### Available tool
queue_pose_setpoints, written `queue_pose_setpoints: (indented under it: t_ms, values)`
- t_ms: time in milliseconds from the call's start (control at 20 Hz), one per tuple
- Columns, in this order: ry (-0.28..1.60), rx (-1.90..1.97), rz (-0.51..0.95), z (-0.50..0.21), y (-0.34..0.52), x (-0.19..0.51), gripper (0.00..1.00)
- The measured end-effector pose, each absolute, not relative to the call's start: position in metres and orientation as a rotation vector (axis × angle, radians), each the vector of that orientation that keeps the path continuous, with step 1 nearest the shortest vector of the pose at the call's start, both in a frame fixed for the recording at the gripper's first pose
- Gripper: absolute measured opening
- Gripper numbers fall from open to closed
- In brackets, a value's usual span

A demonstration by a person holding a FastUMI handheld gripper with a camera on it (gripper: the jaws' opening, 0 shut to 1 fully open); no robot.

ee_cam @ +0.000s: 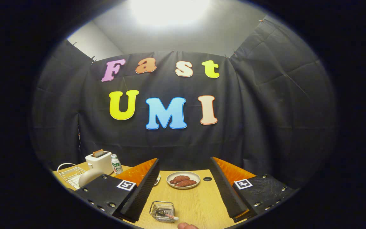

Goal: Take the plate from the dish rack, then take the spoon from the basket and place it into the plate.

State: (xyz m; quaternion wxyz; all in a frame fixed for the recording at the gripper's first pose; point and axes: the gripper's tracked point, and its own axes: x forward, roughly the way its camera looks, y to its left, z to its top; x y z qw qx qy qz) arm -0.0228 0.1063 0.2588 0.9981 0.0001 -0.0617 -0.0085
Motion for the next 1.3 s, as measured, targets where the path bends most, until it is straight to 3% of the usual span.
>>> queue_pose_setpoints:
  t_ms: [650, 1000, 1300]
  values:
    - [0.115, 0.030, 0.265, 0.258, 0.269, 0.009, 0.97]
    - [0.482, 0.123, 0.365, 0.200, 0.341, 0.020, 0.97]
    - [0.685, 0.177, 0.402, 0.165, 0.389, 0.031, 0.98]
